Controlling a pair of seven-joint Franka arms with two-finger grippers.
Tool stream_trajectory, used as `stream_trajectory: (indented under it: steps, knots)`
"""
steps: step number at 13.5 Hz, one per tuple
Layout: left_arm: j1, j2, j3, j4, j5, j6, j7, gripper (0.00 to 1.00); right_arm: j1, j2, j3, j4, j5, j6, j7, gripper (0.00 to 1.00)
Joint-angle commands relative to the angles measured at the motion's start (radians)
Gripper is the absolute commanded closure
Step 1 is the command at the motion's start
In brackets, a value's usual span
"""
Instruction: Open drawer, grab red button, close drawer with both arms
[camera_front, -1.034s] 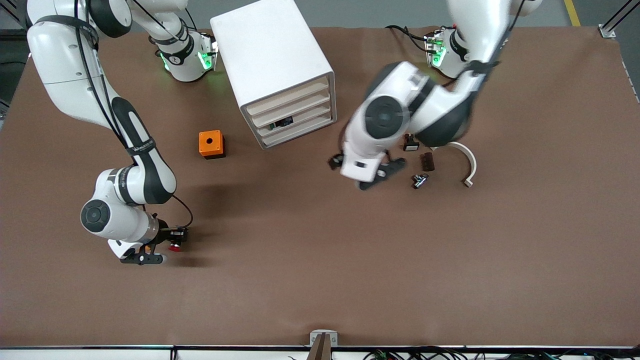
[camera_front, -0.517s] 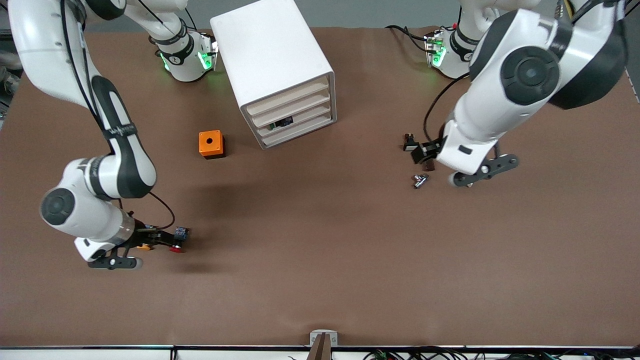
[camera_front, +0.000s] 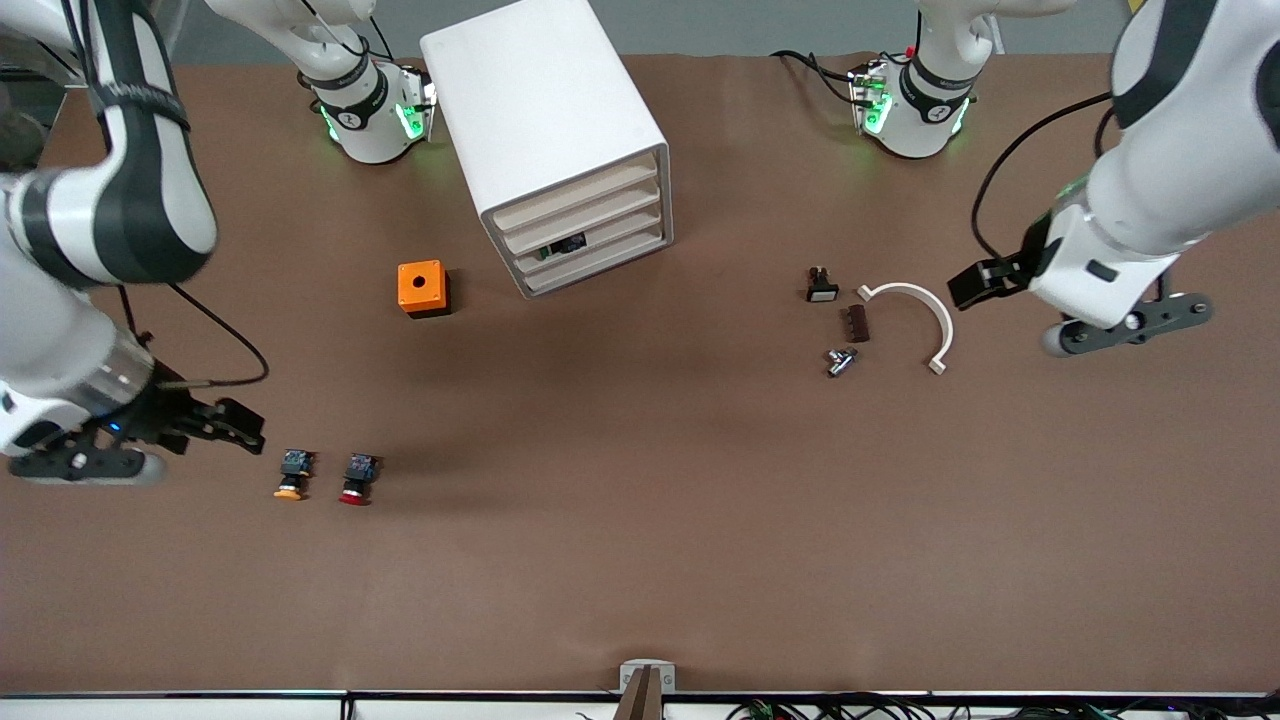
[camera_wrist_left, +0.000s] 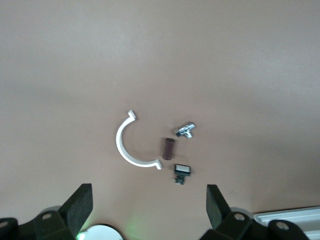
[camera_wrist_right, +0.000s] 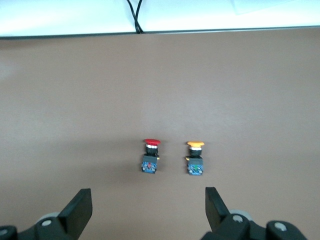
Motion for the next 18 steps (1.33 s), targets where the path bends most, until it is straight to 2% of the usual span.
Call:
stream_trajectory:
  steps: [1,7,8,11,12,14,18]
  knots:
    - [0.053,-0.058,-0.011,-0.033,0.016,-0.025,0.099,0.00,0.024,-0.129,-0.027,-0.051,0.016,-0.055,-0.001,0.00]
    - [0.085,-0.098,-0.008,-0.034,0.018,-0.018,0.205,0.00,0.042,-0.273,-0.043,-0.056,0.016,-0.271,0.082,0.00]
    - [0.116,-0.116,-0.010,-0.044,0.016,-0.012,0.235,0.00,0.042,-0.281,-0.043,-0.057,0.015,-0.279,0.080,0.00]
    - [0.136,-0.248,-0.007,-0.233,0.009,0.097,0.292,0.00,0.044,-0.327,-0.053,-0.124,0.010,-0.276,0.083,0.00]
    - [0.136,-0.271,0.004,-0.264,0.004,0.105,0.292,0.00,0.045,-0.344,-0.053,-0.144,0.009,-0.276,0.083,0.00]
    - [0.134,-0.288,0.030,-0.274,0.002,0.096,0.294,0.00,0.050,-0.342,-0.053,-0.137,0.007,-0.283,0.082,0.00]
    - [0.139,-0.299,0.030,-0.263,0.002,0.062,0.294,0.00,0.053,-0.338,-0.063,-0.071,0.007,-0.283,0.080,0.00]
